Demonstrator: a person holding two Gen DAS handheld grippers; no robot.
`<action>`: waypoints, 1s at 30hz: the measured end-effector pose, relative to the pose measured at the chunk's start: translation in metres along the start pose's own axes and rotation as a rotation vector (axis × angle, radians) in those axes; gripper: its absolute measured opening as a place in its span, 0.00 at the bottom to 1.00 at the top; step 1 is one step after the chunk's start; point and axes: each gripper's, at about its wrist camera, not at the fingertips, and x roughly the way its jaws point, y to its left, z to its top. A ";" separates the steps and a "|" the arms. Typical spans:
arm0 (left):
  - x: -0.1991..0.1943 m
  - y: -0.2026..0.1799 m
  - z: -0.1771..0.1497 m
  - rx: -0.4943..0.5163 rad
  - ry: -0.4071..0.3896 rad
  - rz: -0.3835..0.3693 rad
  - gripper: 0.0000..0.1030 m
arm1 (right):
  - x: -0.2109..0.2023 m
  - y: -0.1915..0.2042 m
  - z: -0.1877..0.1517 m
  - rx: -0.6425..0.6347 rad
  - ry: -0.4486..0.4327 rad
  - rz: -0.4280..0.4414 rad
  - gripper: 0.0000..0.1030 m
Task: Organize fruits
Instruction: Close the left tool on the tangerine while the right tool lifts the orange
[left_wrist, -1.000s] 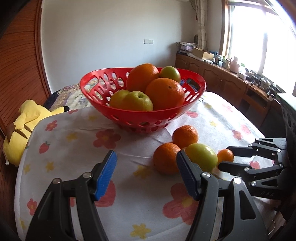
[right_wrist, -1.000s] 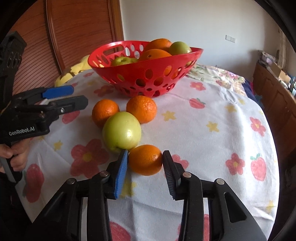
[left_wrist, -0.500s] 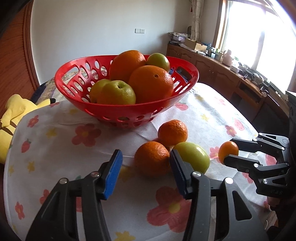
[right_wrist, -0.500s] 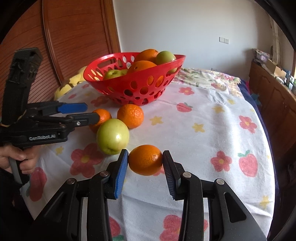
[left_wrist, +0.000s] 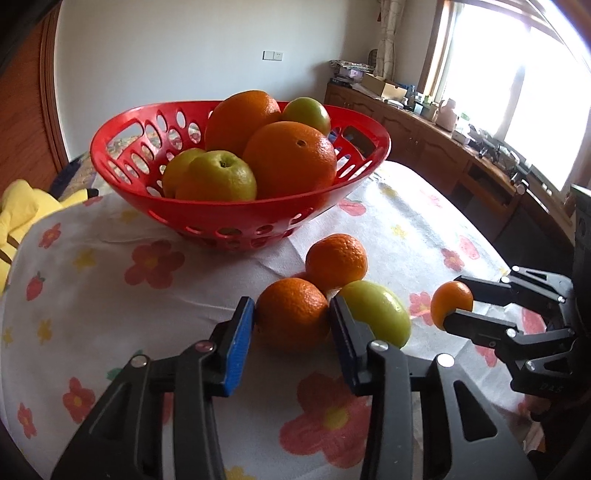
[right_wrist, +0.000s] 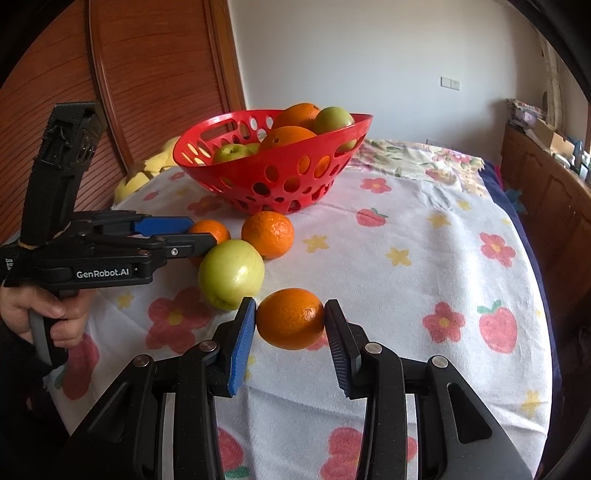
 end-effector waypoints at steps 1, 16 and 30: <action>0.000 -0.001 0.001 0.003 0.000 0.003 0.38 | 0.000 0.000 0.000 0.001 -0.001 0.000 0.37; -0.006 0.003 -0.004 0.038 0.023 0.078 0.42 | 0.002 -0.001 -0.003 -0.001 0.014 -0.023 0.37; 0.000 0.006 -0.002 0.036 0.020 0.083 0.41 | 0.011 -0.005 -0.007 0.004 0.054 -0.041 0.37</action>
